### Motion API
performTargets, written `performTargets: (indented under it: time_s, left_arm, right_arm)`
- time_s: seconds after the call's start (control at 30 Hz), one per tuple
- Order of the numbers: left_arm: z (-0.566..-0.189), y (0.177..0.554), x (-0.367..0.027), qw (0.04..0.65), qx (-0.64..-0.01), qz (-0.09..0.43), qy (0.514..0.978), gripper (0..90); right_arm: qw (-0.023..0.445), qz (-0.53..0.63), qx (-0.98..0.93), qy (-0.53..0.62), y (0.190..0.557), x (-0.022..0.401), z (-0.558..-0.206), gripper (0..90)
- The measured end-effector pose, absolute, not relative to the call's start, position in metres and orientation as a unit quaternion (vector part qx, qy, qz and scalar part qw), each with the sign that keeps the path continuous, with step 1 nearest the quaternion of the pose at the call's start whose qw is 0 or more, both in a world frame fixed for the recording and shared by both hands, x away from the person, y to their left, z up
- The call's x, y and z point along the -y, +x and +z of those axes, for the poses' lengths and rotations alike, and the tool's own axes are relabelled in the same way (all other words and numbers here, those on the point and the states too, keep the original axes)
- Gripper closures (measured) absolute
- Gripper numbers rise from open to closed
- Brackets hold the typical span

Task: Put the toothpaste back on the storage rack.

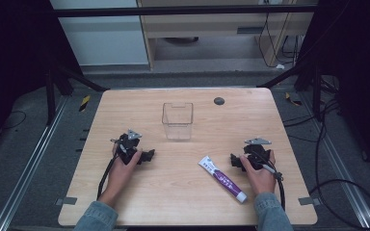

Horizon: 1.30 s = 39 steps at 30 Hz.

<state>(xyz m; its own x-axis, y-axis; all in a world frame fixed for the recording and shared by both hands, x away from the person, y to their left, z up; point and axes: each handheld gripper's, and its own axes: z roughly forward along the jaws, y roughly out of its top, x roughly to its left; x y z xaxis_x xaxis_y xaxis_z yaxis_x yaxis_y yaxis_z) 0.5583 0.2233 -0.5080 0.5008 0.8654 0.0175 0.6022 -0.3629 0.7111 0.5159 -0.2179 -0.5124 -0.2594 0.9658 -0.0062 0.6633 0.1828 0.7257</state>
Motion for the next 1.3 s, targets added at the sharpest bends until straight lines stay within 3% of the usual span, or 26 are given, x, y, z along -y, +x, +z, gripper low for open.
performTargets:
  time_s: [0.2,0.3,0.37,0.87,1.3]
  left_arm:
    - [-0.508,0.558,-0.223,0.33,-0.458,0.2,0.801,0.0]
    - [-0.508,0.558,-0.223,0.33,-0.458,0.199,0.801,0.0]
    - [-0.508,0.558,-0.223,0.33,-0.458,0.2,0.801,0.0]
    - [-0.508,0.559,-0.223,0.33,-0.458,0.2,0.801,0.0]
    - [-0.508,0.559,-0.223,0.329,-0.458,0.2,0.802,0.0]
  right_arm:
    - [0.24,0.312,-0.729,0.56,0.517,0.218,-0.512,0.8]
    - [0.226,0.302,-0.743,0.553,0.515,0.22,-0.507,8.8]
    - [0.225,0.301,-0.746,0.549,0.513,0.221,-0.504,8.8]
    - [0.193,0.298,-0.799,0.485,0.448,0.205,-0.452,22.2]
    - [0.162,0.263,-0.827,0.47,0.435,0.194,-0.443,32.0]
